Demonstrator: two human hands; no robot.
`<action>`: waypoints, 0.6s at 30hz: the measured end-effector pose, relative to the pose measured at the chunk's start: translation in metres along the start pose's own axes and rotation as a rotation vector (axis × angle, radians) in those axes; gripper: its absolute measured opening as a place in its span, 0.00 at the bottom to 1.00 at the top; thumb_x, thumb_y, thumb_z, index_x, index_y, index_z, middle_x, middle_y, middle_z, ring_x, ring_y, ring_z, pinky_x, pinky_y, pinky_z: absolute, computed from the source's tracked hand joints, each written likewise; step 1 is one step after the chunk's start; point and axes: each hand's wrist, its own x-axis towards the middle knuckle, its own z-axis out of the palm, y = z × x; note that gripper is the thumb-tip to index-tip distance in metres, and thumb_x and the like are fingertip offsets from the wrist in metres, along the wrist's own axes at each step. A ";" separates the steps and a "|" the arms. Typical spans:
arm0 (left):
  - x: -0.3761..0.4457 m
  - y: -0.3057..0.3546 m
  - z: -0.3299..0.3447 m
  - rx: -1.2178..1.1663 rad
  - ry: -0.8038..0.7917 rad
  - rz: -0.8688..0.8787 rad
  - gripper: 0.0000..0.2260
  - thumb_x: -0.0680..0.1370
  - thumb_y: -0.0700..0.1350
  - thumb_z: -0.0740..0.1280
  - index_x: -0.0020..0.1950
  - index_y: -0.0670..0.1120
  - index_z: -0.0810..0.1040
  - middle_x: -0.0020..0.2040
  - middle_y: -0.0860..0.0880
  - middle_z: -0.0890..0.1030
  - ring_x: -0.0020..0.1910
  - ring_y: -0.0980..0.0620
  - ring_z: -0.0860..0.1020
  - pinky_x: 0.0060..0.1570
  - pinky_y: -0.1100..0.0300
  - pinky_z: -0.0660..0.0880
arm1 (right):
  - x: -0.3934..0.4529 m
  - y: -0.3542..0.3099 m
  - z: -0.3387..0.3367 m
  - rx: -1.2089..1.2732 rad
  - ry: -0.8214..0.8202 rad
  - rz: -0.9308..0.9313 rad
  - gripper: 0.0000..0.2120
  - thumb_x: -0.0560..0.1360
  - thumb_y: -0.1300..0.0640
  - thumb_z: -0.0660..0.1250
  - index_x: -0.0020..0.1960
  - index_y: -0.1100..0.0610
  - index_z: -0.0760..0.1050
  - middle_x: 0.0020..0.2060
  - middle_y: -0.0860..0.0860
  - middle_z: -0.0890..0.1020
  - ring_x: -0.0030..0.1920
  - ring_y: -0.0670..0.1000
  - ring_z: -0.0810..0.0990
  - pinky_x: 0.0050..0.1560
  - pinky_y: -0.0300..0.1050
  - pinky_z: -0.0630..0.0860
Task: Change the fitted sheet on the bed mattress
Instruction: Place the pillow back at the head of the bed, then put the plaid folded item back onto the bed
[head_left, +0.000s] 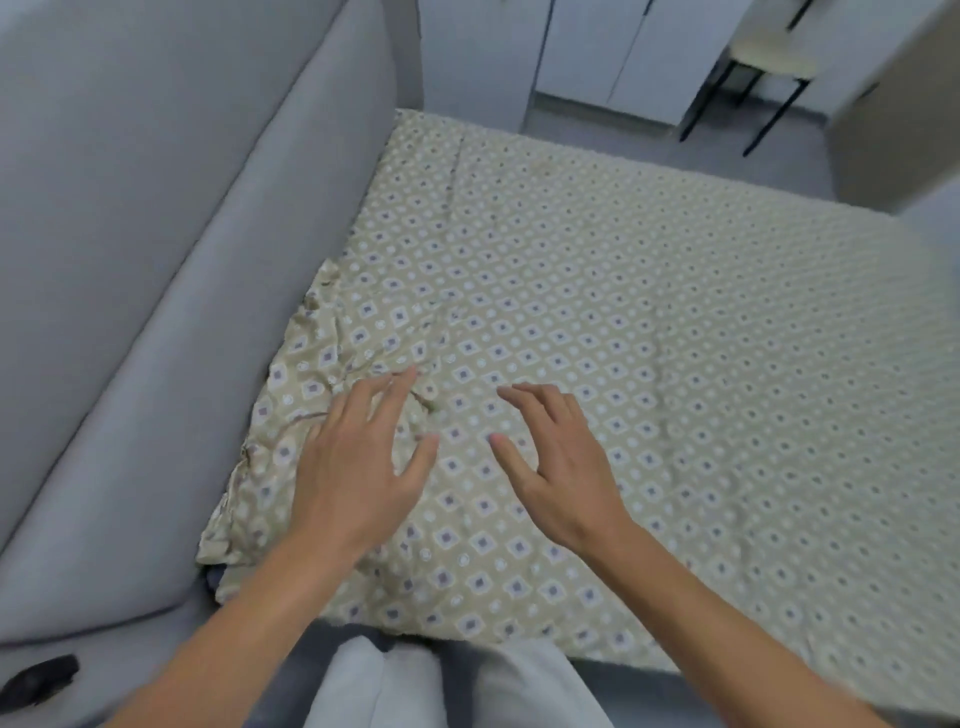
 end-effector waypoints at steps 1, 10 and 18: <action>-0.001 0.023 -0.011 -0.006 -0.009 0.084 0.30 0.82 0.64 0.56 0.83 0.58 0.60 0.75 0.54 0.69 0.75 0.51 0.68 0.70 0.43 0.72 | -0.021 -0.004 -0.025 -0.004 0.055 0.040 0.22 0.85 0.42 0.61 0.77 0.47 0.69 0.70 0.41 0.71 0.70 0.44 0.69 0.70 0.46 0.71; -0.049 0.230 -0.003 -0.050 -0.238 0.736 0.30 0.81 0.65 0.57 0.82 0.56 0.64 0.70 0.54 0.73 0.67 0.51 0.73 0.63 0.47 0.75 | -0.246 0.013 -0.148 -0.004 0.578 0.458 0.23 0.83 0.43 0.63 0.76 0.46 0.70 0.69 0.38 0.71 0.71 0.42 0.69 0.71 0.46 0.71; -0.222 0.431 0.126 -0.045 -0.570 1.248 0.29 0.82 0.64 0.57 0.81 0.56 0.65 0.67 0.55 0.74 0.66 0.52 0.73 0.59 0.51 0.73 | -0.507 0.068 -0.170 0.014 0.966 0.964 0.23 0.81 0.42 0.62 0.75 0.45 0.70 0.67 0.38 0.72 0.69 0.43 0.71 0.68 0.42 0.70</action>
